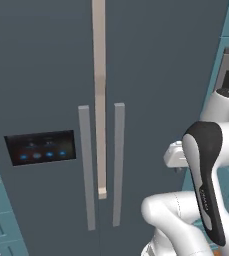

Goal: Open the freezer door, pick up the ice cube tray from the freezer, and place it on the dining counter.

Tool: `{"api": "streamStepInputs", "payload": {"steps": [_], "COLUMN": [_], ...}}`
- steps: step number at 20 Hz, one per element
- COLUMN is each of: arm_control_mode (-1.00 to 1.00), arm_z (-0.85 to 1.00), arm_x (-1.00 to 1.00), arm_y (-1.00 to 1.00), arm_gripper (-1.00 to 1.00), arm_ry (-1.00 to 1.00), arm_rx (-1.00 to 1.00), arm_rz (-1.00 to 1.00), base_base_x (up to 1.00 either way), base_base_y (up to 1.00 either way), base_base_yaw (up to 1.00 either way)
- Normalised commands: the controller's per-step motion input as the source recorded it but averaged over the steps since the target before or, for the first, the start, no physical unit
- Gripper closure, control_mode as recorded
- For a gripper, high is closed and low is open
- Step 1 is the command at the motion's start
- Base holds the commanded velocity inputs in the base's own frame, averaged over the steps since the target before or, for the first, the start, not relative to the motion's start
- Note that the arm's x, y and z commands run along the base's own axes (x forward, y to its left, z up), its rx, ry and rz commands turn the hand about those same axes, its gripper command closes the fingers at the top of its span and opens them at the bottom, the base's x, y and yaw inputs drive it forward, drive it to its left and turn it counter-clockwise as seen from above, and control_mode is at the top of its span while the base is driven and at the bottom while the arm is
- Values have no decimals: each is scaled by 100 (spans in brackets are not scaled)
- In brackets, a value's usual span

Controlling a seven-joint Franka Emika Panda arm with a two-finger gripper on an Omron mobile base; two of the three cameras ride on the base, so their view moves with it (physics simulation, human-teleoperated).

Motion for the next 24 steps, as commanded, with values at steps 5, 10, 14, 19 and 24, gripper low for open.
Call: {"api": "streamStepInputs", "payload": {"steps": [5,10,14,19,24], "arm_control_mode": [100,100,-100,-100,-100], "arm_z": [0,0,0,0,0], "arm_x": [0,0,0,0,0], "arm_y": [0,0,6,52,73], "arm_gripper": [-100,-100,-100,-100,-100], "arm_ry": [0,0,0,-1,-5], "arm_rx": [0,0,0,-1,-5], "arm_rz": [0,0,0,0,0], "base_base_x": [0,0,0,0,0], "base_base_y": [0,0,4,0,0], "base_base_yaw": [5,0,0,0,0]}}
